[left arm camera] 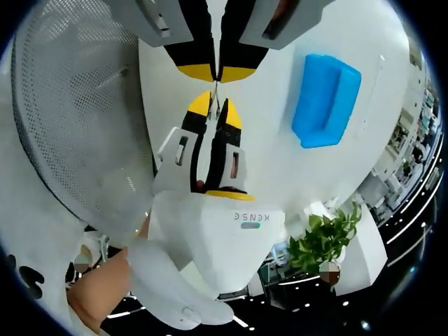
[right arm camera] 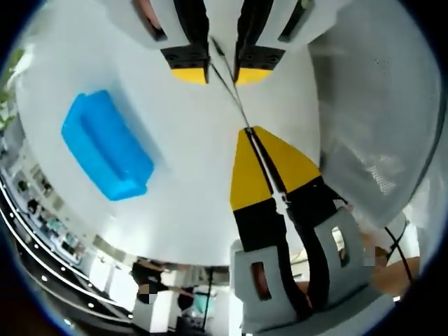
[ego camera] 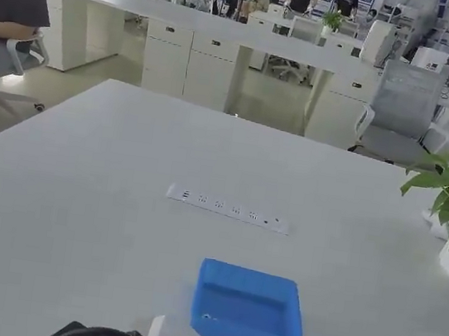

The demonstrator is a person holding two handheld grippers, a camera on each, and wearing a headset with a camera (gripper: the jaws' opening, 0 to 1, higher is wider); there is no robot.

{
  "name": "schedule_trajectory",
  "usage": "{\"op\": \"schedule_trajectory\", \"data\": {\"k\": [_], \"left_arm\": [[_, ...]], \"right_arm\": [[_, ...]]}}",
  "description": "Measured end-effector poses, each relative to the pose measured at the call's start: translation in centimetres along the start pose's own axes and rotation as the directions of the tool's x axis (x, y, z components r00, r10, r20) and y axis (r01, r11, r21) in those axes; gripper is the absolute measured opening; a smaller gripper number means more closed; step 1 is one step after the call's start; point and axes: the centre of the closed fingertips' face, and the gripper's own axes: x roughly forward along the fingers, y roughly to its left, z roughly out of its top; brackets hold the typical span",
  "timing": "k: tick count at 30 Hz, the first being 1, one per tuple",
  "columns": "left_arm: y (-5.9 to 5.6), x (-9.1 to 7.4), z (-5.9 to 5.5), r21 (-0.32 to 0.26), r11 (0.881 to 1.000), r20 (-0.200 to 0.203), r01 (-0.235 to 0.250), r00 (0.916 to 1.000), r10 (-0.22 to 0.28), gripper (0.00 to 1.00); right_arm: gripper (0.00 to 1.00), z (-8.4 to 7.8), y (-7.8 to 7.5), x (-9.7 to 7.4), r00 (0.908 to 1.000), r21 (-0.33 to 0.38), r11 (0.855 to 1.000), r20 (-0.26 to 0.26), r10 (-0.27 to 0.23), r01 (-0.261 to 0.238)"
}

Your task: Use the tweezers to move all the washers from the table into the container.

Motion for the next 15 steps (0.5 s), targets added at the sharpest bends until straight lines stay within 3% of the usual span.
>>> {"op": "schedule_trajectory", "data": {"k": [3, 6, 8, 10, 13, 15], "left_arm": [[0.0, 0.5, -1.2, -0.006, 1.0, -0.019, 0.005, 0.9998, -0.005, 0.0], [-0.1, 1.4, -2.8, -0.031, 0.999, -0.053, 0.012, 0.9985, -0.014, 0.0], [-0.1, 1.9, -3.3, -0.025, 1.0, -0.063, 0.007, 0.998, -0.008, 0.0], [-0.3, 2.2, -4.0, -0.037, 0.999, -0.087, 0.019, 0.996, -0.022, 0.0], [-0.4, 2.7, -4.9, -0.048, 0.999, -0.109, 0.006, 0.994, -0.011, 0.0], [-0.5, 3.1, -5.6, -0.047, 0.999, -0.122, -0.004, 0.9925, -0.002, 0.0]], "right_arm": [[0.15, -0.2, -0.5, -1.1, 0.9985, 0.089, 0.995, 0.028, -0.046, 0.044], [0.16, -0.5, -0.8, -2.6, 0.9929, 0.198, 0.976, 0.06, -0.103, 0.089], [0.17, -0.9, -0.7, -3.8, 0.9871, 0.288, 0.952, 0.087, -0.134, 0.104], [0.18, -2.0, -0.8, -4.6, 0.9846, 0.35, 0.928, 0.07, -0.16, 0.126], [0.21, -3.3, -0.7, -5.8, 0.9767, 0.41, 0.896, 0.047, -0.209, 0.172], [0.22, -3.6, -0.6, -6.3, 0.9739, 0.44, 0.88, 0.051, -0.221, 0.177]]}}
